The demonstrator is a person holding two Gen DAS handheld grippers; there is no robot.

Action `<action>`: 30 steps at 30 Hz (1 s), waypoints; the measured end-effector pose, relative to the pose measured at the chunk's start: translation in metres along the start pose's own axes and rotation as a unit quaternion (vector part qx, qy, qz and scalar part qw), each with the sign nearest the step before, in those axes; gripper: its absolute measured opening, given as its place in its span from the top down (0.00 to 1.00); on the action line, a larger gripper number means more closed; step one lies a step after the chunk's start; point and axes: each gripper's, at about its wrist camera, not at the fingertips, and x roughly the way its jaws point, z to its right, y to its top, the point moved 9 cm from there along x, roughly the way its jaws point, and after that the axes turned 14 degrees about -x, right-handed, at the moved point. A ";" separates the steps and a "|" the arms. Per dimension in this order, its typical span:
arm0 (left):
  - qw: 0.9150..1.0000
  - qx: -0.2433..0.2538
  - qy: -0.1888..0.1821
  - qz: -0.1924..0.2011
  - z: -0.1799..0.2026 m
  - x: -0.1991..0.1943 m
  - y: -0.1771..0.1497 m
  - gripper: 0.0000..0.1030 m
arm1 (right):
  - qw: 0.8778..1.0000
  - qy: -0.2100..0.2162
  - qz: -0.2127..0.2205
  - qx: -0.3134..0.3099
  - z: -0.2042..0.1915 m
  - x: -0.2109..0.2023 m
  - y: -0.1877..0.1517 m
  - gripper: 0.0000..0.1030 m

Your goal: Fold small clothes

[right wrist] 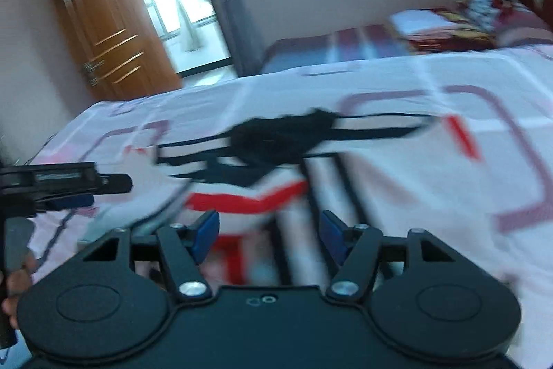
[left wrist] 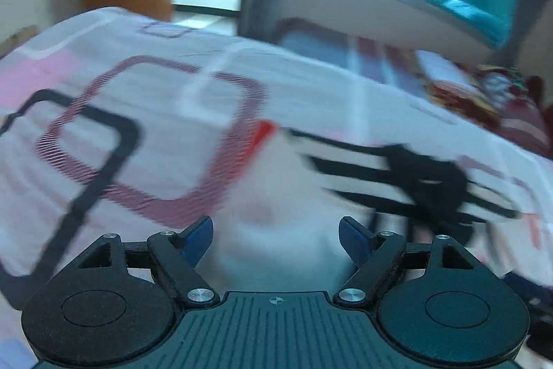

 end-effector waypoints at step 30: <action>0.998 -0.030 -0.005 -0.051 -0.006 0.080 0.022 0.23 | 0.994 -0.103 0.021 0.030 0.064 -0.018 -0.007 0.91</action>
